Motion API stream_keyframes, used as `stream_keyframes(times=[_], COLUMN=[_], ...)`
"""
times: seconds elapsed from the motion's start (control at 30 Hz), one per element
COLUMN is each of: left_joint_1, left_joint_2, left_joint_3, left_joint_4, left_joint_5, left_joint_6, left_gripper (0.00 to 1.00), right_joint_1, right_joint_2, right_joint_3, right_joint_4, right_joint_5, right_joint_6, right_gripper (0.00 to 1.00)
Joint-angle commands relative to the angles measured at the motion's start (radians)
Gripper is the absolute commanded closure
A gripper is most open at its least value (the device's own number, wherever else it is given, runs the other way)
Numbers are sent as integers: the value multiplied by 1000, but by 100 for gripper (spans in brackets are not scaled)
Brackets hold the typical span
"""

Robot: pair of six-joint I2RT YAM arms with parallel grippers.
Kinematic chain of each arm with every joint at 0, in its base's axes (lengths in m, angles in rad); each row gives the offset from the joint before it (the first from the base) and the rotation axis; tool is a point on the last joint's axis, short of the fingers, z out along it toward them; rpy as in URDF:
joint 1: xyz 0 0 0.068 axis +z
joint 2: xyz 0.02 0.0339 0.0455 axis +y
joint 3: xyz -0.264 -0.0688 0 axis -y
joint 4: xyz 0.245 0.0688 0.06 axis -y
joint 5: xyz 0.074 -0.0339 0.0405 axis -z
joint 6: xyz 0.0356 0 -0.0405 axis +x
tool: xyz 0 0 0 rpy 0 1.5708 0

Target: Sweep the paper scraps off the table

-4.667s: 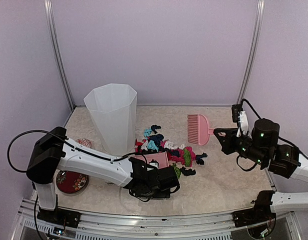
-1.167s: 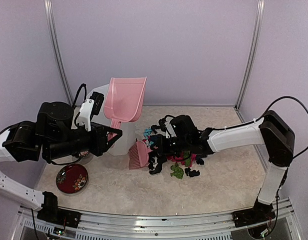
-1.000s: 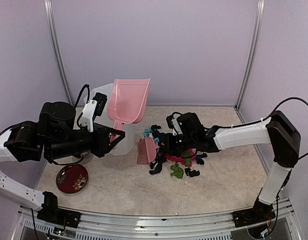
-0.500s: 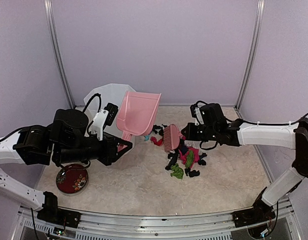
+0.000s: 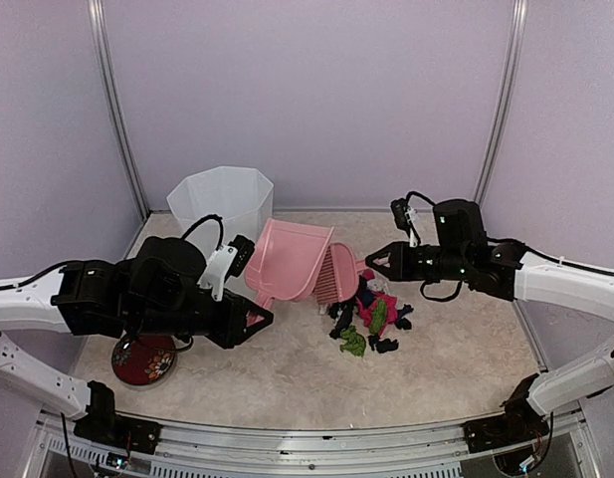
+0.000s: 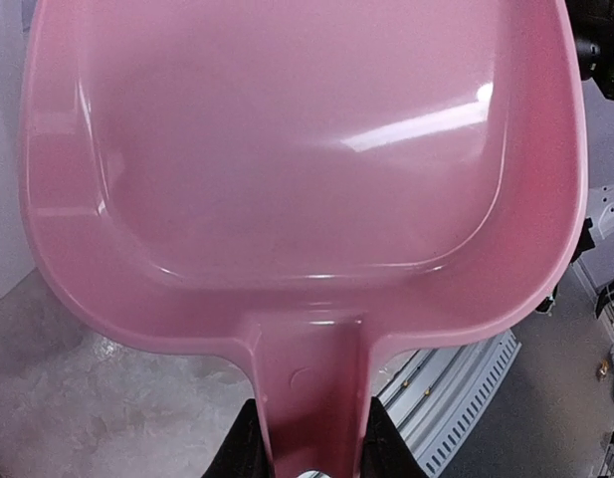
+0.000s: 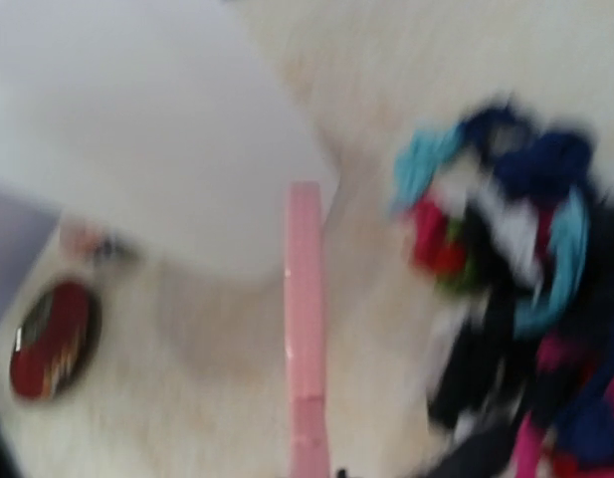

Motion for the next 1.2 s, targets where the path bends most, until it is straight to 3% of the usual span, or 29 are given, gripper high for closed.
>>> stream_keyframes(times=[0.0, 0.17, 0.37, 0.6, 0.87, 1.17], left_joint_1=[6, 7, 6, 3, 2, 18], left_joint_2=[4, 38, 94, 196, 393, 588], left_joint_3=[-54, -86, -134, -145, -67, 64], left_joint_4=[-2, -39, -41, -1, -30, -48], left_joint_5=[99, 139, 182, 227, 177, 116], left_joint_6=[-74, -138, -186, -180, -125, -22], left_gripper=[100, 100, 100, 100, 100, 100], right_joint_1=[22, 28, 24, -12, -30, -30], right_joint_2=[34, 87, 103, 34, -63, -185], right_joint_3=[-60, -66, -4, 65, 89, 124], right_joint_4=[-62, -138, -256, -339, -347, -368], right_joint_5=[-176, -127, 122, 297, 269, 116], right_joint_6=[-35, -85, -167, -233, -245, -229], right_gripper=[100, 100, 100, 100, 100, 100])
